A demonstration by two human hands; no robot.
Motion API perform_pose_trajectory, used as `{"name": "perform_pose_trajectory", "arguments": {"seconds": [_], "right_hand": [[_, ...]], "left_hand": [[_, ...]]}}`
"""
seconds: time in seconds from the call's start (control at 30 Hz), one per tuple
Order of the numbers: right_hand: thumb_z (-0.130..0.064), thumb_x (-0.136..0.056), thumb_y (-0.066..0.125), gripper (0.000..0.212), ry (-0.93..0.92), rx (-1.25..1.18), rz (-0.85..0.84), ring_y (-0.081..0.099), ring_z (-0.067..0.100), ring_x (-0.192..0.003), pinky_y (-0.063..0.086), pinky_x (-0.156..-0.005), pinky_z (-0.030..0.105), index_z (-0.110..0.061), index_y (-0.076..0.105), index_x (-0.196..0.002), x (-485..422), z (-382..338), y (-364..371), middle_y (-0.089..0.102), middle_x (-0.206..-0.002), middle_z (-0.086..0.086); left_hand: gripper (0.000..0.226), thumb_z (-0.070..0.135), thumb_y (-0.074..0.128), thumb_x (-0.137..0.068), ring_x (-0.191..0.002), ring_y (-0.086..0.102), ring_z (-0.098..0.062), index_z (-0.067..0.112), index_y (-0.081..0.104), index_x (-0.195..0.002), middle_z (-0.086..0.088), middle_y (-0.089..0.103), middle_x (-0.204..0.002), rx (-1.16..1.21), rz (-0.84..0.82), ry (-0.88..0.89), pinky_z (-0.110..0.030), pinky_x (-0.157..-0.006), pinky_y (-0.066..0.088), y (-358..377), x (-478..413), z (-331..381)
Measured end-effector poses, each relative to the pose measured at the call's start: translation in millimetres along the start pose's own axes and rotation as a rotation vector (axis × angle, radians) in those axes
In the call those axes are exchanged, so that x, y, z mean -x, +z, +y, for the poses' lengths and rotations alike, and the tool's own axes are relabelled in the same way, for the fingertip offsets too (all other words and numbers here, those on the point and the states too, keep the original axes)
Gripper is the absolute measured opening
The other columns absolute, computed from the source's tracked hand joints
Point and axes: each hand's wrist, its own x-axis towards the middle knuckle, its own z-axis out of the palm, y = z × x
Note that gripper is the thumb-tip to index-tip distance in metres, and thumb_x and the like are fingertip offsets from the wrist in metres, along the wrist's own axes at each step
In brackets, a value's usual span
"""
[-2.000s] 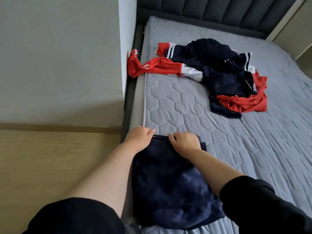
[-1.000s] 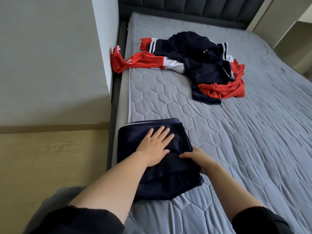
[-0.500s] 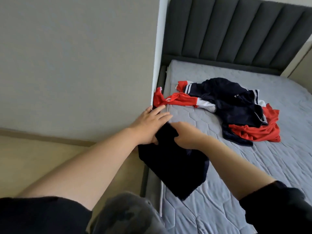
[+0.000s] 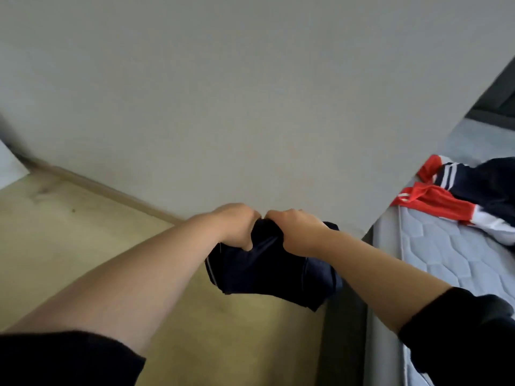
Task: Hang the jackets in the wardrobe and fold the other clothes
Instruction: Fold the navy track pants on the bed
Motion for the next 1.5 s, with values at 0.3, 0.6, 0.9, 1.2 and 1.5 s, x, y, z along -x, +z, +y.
{"name": "perform_pose_trajectory", "arguments": {"seconds": [0.3, 0.6, 0.9, 1.2, 1.5], "right_hand": [[-0.003, -0.079, 0.043, 0.029, -0.059, -0.115, -0.044, 0.050, 0.026, -0.081, 0.038, -0.061, 0.033, -0.017, 0.049, -0.104, -85, -90, -142, 0.059, -0.095, 0.006], [-0.024, -0.088, 0.047, 0.013, -0.301, -0.124, -0.039, 0.057, 0.020, -0.077, 0.046, -0.065, 0.030, -0.020, 0.051, -0.099, -72, -241, -401, 0.060, -0.084, -0.003], [-0.011, -0.078, 0.049, 0.006, -0.609, 0.135, 0.089, 0.055, 0.021, -0.070, 0.041, -0.058, 0.028, -0.015, 0.053, -0.080, -74, -477, -489, 0.057, -0.074, 0.000], [-0.007, -0.078, 0.050, 0.007, -0.920, 0.190, 0.214, 0.056, 0.022, -0.069, 0.050, -0.062, 0.032, -0.011, 0.055, -0.082, -42, -784, -515, 0.056, -0.073, 0.002], [-0.009, -0.083, 0.048, 0.011, -1.017, 0.215, 0.439, 0.043, 0.020, -0.062, 0.033, -0.053, 0.027, -0.016, 0.041, -0.079, -66, -989, -540, 0.042, -0.069, -0.001]], "left_hand": [[0.018, 0.024, 0.063, -0.073, -0.065, 0.049, -0.014, 0.020, 0.053, -0.087, 0.004, 0.051, -0.075, -0.070, 0.090, -0.109, -0.026, -0.051, 0.035, -159, 68, -85], [0.016, 0.026, 0.064, -0.074, -0.068, 0.050, -0.014, 0.019, 0.055, -0.085, 0.006, 0.051, -0.073, -0.061, 0.174, -0.289, -0.023, -0.051, 0.033, -419, 268, -107], [0.015, 0.022, 0.064, -0.076, -0.082, 0.055, -0.016, 0.018, 0.056, -0.088, 0.003, 0.058, -0.085, 0.010, 0.289, -0.593, -0.028, -0.071, 0.048, -481, 523, -197], [0.020, 0.020, 0.071, -0.077, -0.084, 0.060, -0.020, 0.010, 0.064, -0.093, -0.003, 0.064, -0.089, 0.050, 0.393, -0.875, -0.031, -0.075, 0.050, -483, 806, -313], [0.019, 0.013, 0.066, -0.085, -0.094, 0.060, -0.027, -0.001, 0.067, -0.097, -0.015, 0.066, -0.098, 0.106, 0.622, -1.053, -0.033, -0.079, 0.047, -491, 966, -408]]}}
